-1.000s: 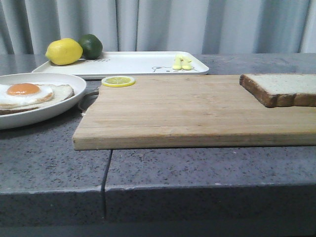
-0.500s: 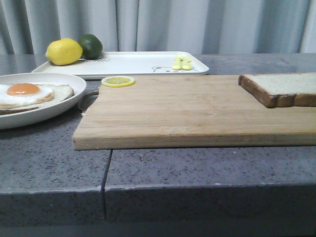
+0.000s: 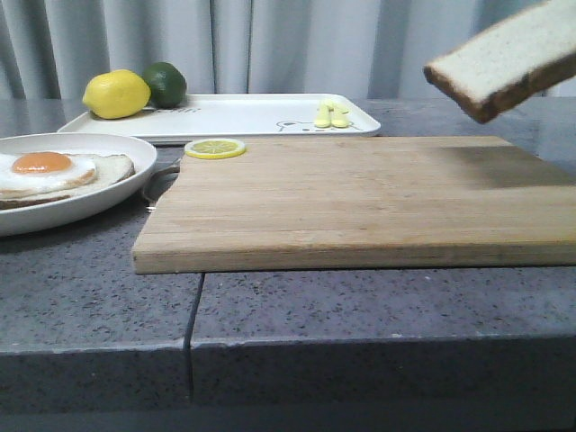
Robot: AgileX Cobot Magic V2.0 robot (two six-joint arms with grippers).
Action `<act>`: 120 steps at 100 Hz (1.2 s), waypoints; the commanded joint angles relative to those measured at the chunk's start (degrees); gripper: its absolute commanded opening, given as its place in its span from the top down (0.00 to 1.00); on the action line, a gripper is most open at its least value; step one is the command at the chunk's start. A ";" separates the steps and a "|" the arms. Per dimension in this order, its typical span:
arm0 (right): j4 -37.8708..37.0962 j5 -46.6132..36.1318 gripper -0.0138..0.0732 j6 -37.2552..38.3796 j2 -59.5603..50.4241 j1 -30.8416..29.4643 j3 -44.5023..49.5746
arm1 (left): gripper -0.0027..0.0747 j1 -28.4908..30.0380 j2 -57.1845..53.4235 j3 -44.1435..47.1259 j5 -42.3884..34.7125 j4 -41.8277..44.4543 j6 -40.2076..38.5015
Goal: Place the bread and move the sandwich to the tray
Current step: 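Lift the bread slice with the right gripper toward the egg plate, then lay the bread slice on the egg toast and open the right gripper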
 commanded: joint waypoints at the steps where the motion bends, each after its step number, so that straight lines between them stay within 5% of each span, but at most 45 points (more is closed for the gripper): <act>1: 5.89 2.54 0.91 1.82 -3.53 1.88 -2.62 | 0.19 -0.12 0.19 -2.10 -3.54 -1.17 0.03; 22: 13.41 -2.63 0.91 2.83 -6.34 13.51 -2.90 | 0.19 -0.12 0.19 -2.10 -3.54 -1.17 0.03; 72: 29.49 -36.19 0.91 -2.37 -2.56 50.53 -2.96 | 0.19 -0.12 0.19 -2.10 -3.54 -1.17 0.03; 120: 29.43 -39.57 0.91 -2.37 15.17 64.53 -16.63 | 0.19 -0.12 0.19 -2.10 -3.63 -1.17 0.03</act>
